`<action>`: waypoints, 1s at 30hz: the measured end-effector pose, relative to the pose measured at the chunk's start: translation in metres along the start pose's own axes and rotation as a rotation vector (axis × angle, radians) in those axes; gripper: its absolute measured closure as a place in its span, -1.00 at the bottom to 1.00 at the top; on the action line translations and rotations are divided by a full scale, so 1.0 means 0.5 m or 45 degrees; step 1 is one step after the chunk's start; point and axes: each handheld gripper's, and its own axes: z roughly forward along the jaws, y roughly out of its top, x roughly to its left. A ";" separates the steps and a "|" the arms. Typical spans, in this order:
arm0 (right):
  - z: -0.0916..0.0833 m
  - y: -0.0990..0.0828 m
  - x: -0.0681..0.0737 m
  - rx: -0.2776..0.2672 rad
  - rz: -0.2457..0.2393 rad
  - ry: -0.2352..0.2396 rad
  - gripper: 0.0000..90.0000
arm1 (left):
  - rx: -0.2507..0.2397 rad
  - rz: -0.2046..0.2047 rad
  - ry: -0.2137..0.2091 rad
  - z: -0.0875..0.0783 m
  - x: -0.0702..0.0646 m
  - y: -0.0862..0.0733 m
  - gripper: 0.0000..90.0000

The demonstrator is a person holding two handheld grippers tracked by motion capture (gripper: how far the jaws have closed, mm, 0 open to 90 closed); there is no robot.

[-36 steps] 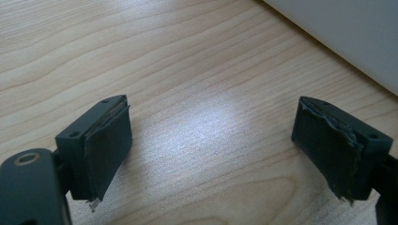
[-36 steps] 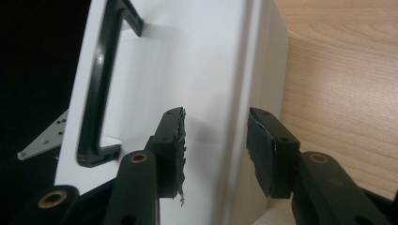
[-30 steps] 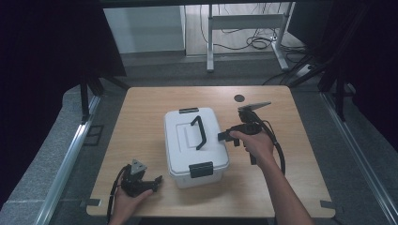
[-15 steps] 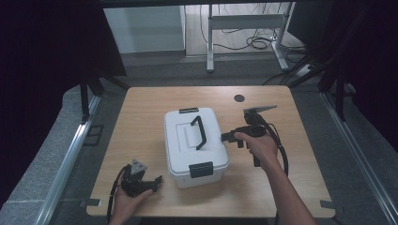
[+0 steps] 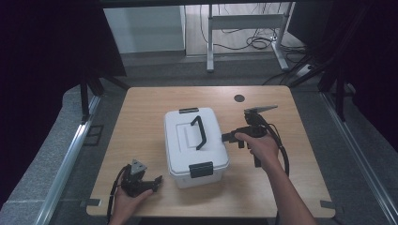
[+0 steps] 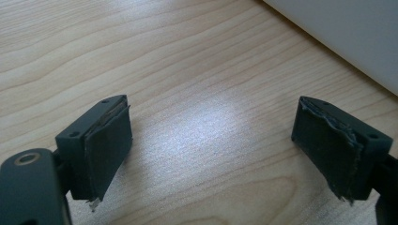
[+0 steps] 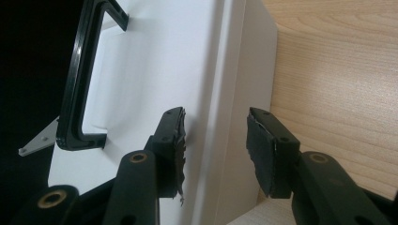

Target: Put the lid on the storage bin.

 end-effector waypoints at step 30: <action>-0.034 -0.027 -0.055 -0.057 0.039 -0.009 0.28 | -0.002 0.000 0.000 0.000 0.000 0.000 -0.72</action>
